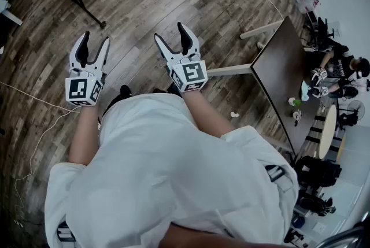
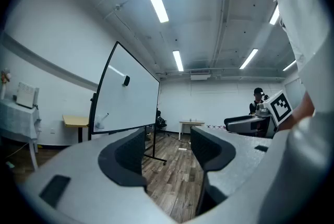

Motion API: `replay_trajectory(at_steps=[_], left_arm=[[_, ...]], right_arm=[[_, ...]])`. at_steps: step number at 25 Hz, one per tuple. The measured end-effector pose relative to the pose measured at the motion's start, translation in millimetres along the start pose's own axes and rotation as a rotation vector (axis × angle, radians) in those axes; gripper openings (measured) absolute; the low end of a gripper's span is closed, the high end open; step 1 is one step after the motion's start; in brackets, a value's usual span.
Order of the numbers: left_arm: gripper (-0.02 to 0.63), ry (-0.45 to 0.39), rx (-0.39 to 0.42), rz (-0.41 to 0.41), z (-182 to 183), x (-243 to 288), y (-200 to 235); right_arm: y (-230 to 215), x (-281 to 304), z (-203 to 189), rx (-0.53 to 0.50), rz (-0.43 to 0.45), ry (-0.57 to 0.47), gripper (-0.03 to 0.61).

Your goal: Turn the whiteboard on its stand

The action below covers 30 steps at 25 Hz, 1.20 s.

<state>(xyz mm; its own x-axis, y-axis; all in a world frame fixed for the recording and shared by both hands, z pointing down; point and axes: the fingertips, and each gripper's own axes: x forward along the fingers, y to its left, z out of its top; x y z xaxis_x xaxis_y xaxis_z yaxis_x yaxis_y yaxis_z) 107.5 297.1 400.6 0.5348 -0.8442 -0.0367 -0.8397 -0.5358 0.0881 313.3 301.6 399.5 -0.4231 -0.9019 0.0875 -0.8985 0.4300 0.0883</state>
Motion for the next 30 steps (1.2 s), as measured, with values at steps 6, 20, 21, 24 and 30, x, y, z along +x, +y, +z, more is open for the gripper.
replay_trajectory(at_steps=[6,20,21,24,30], left_arm=[[0.265,-0.005,0.003,0.01,7.1,4.4,7.3],[0.265,0.013,-0.004,0.018,22.2,6.3,4.7],[0.265,0.015,-0.006,0.017,22.1,6.1,5.5],[0.265,0.024,-0.01,0.023,19.1,7.5,13.5],[0.265,0.039,-0.03,0.044,15.0,9.9,16.4]], right_arm=[[5.3,13.2,21.6,-0.02,0.025,-0.028,0.322],[22.7,41.9,25.5,0.055,0.174,-0.05,0.305],[21.4,42.4,24.4,0.051,0.171,-0.045,0.298],[18.8,47.5,23.7,0.045,0.168,-0.052,0.278],[10.4,48.0,15.2,0.054,0.177,-0.029,0.27]])
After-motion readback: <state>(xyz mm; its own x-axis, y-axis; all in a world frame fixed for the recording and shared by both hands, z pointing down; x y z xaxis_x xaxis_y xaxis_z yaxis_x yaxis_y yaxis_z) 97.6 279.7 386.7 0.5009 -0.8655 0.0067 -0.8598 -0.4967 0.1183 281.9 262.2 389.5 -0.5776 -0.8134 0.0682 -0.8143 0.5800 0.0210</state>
